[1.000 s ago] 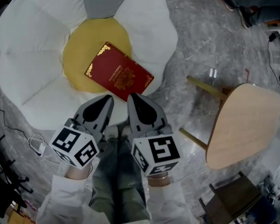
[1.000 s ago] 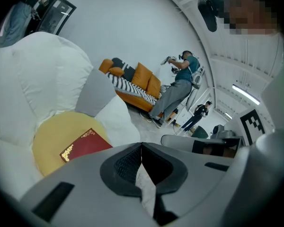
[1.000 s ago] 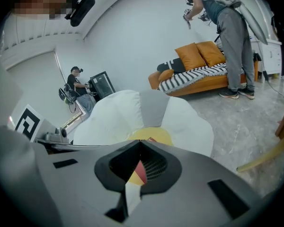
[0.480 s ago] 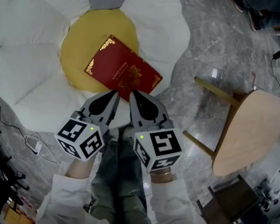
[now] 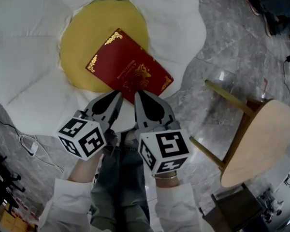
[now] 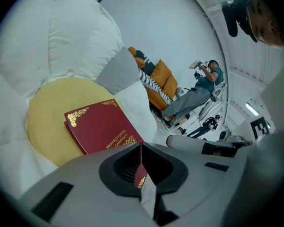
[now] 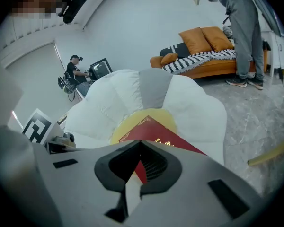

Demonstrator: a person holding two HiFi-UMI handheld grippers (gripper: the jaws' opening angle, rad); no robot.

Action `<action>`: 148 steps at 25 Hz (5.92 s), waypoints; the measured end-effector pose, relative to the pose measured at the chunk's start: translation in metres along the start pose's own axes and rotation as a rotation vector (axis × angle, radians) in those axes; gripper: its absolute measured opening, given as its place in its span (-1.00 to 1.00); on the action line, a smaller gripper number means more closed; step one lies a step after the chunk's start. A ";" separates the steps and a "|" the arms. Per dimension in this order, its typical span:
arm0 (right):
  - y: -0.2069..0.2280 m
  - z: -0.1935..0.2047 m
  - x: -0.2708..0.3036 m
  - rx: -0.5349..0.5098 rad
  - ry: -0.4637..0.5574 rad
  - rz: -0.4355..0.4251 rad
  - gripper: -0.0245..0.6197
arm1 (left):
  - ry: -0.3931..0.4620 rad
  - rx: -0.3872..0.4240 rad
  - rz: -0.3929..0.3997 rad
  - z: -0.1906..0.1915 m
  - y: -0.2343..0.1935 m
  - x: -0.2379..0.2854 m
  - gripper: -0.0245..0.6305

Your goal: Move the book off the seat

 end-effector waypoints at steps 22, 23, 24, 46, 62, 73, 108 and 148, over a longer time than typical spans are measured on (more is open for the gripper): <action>0.019 0.017 0.017 0.003 -0.023 0.024 -0.89 | -0.013 -0.066 -0.169 0.037 -0.036 0.012 -0.53; 0.019 0.018 0.018 0.004 -0.024 0.023 -0.89 | -0.016 -0.075 -0.171 0.039 -0.038 0.013 -0.45; 0.019 0.019 0.018 0.004 -0.026 0.023 -0.89 | -0.022 -0.084 -0.173 0.041 -0.039 0.013 -0.36; 0.038 0.039 0.021 0.017 -0.038 0.038 -0.89 | -0.075 -0.191 -0.151 0.074 -0.066 0.050 0.27; 0.045 0.052 0.022 0.018 -0.076 0.032 -0.89 | -0.099 -0.203 -0.165 0.080 -0.077 0.066 0.31; 0.041 0.060 0.018 0.017 -0.086 0.047 -0.89 | -0.066 -0.309 -0.149 0.074 -0.080 0.064 0.30; 0.068 0.052 0.005 0.027 -0.064 0.093 -0.89 | 0.165 -0.671 0.281 0.062 -0.069 0.100 0.21; 0.085 0.019 -0.017 0.043 0.006 0.135 -0.89 | -0.027 -0.486 0.321 0.050 -0.017 0.114 -0.13</action>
Point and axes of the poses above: the fingertips, and each gripper's own axes: x forward along the fingers, y to its right, z out of its underside, the point moved 9 cm from there along -x, backward along the fingers, and after that the axes turned 12 degrees about y, right-handed, at the moved point
